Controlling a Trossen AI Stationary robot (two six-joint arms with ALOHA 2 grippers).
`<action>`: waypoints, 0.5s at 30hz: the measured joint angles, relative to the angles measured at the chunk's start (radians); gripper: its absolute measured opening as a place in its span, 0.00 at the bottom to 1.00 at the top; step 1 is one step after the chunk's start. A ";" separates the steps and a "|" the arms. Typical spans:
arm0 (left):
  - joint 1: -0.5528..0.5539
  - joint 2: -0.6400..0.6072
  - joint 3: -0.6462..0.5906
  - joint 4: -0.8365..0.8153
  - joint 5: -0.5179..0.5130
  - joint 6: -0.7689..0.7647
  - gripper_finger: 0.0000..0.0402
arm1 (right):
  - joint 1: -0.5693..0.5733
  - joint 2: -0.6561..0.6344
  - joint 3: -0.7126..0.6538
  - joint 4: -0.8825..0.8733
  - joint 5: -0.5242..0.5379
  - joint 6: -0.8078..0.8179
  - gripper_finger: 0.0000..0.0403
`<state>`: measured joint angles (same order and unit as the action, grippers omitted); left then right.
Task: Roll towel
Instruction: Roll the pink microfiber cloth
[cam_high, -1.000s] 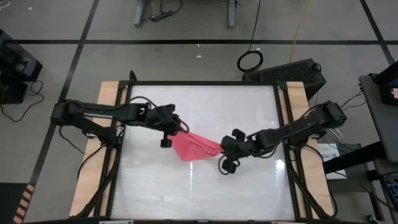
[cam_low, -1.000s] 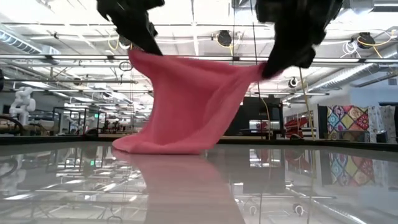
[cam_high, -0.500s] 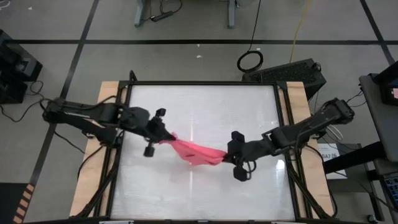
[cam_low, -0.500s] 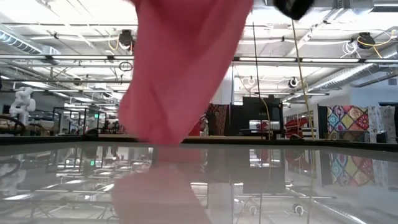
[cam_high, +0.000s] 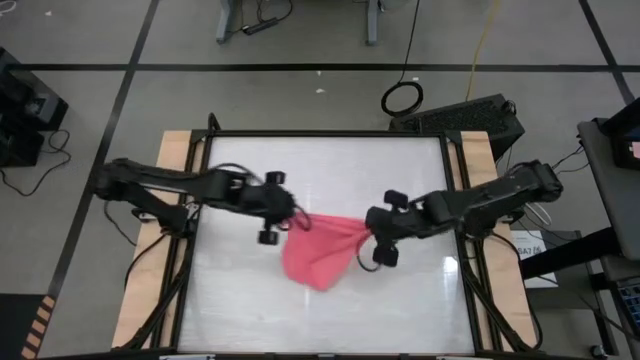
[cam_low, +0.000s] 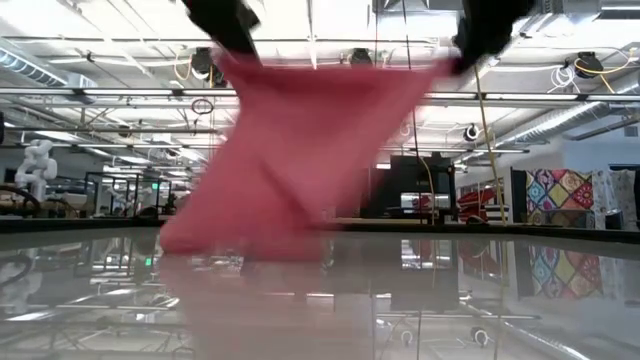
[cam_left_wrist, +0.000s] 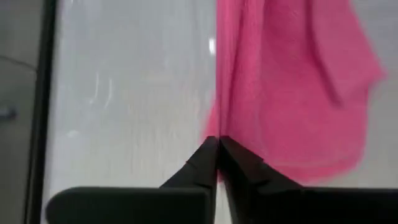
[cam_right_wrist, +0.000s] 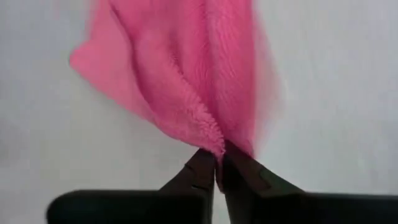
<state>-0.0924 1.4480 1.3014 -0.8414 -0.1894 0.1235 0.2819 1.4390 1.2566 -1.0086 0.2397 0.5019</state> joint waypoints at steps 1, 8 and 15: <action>0.014 0.039 0.000 0.012 0.000 0.015 0.11 | -0.015 0.018 -0.010 -0.051 -0.007 0.015 0.08; 0.082 0.232 -0.002 0.063 0.012 0.010 0.42 | -0.046 0.091 -0.073 -0.107 -0.063 0.081 0.32; 0.109 0.202 -0.002 0.069 0.345 0.040 0.55 | 0.041 0.091 -0.079 0.158 -0.062 0.108 0.50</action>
<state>0.0166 1.6496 1.2999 -0.7725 0.1554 0.1632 0.3225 1.5303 1.1774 -0.8503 0.1777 0.6097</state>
